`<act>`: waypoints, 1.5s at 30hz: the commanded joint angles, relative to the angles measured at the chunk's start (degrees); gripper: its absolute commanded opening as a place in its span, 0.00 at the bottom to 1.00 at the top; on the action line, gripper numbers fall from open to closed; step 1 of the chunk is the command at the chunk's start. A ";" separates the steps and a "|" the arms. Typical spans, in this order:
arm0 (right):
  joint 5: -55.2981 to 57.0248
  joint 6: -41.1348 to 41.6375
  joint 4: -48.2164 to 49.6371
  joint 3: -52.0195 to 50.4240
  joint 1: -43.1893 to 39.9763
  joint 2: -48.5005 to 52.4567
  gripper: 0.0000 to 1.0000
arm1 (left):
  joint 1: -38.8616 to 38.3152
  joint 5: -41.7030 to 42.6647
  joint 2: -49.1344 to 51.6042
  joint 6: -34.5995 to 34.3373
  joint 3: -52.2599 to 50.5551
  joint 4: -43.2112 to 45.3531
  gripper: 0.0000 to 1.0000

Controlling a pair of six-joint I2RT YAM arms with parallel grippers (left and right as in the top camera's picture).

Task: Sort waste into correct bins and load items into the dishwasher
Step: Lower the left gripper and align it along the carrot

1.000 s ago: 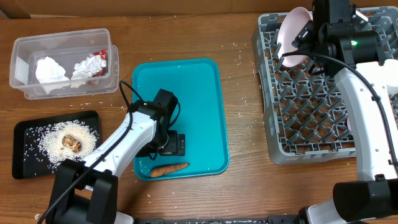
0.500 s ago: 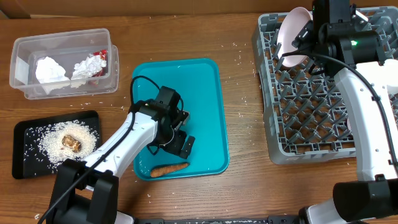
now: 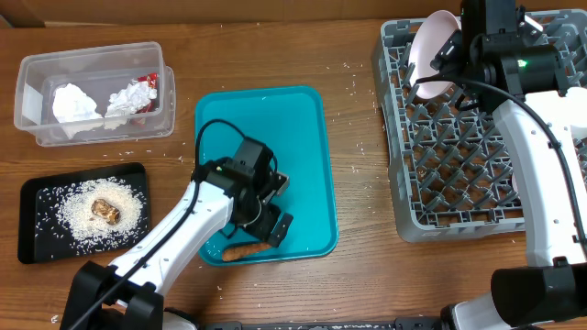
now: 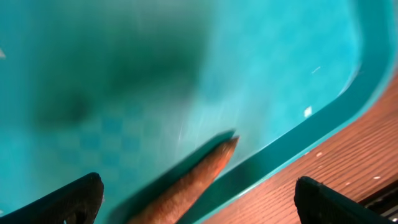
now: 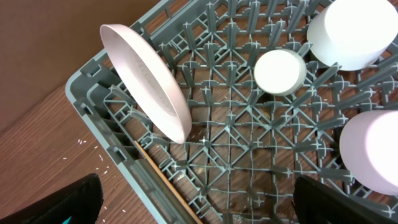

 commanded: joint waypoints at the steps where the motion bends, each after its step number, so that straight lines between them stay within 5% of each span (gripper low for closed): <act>1: 0.15 0.44 0.17 0.33 0.17 0.02 1.00 | -0.22 -3.08 -0.50 -8.35 -6.01 3.98 1.00; 12: 0.15 0.44 0.17 0.33 0.17 0.02 1.00 | -0.22 -12.90 -0.42 -32.96 -7.30 4.90 1.00; 26: 0.17 0.44 0.17 0.33 0.17 0.02 1.00 | -0.22 -9.46 -0.39 -29.86 -7.58 2.71 1.00; 36: 0.15 0.44 0.17 0.33 0.17 0.02 1.00 | -0.17 -8.37 -0.39 -30.03 2.51 -4.22 1.00; 37: 0.15 0.44 0.17 0.33 0.17 0.02 1.00 | -0.17 -6.45 -0.39 -29.20 2.51 -4.24 0.86; 38: 0.15 0.44 0.17 0.33 0.17 0.02 1.00 | -0.20 -4.83 -0.37 -28.85 2.47 -4.76 0.35; 40: 0.17 0.44 0.17 0.33 0.17 0.02 1.00 | -0.24 -4.07 -0.35 -29.29 2.45 -6.16 0.04; 45: 0.15 0.44 0.17 0.33 0.17 0.02 1.00 | -0.24 -4.31 -0.35 -33.79 2.25 -11.41 0.04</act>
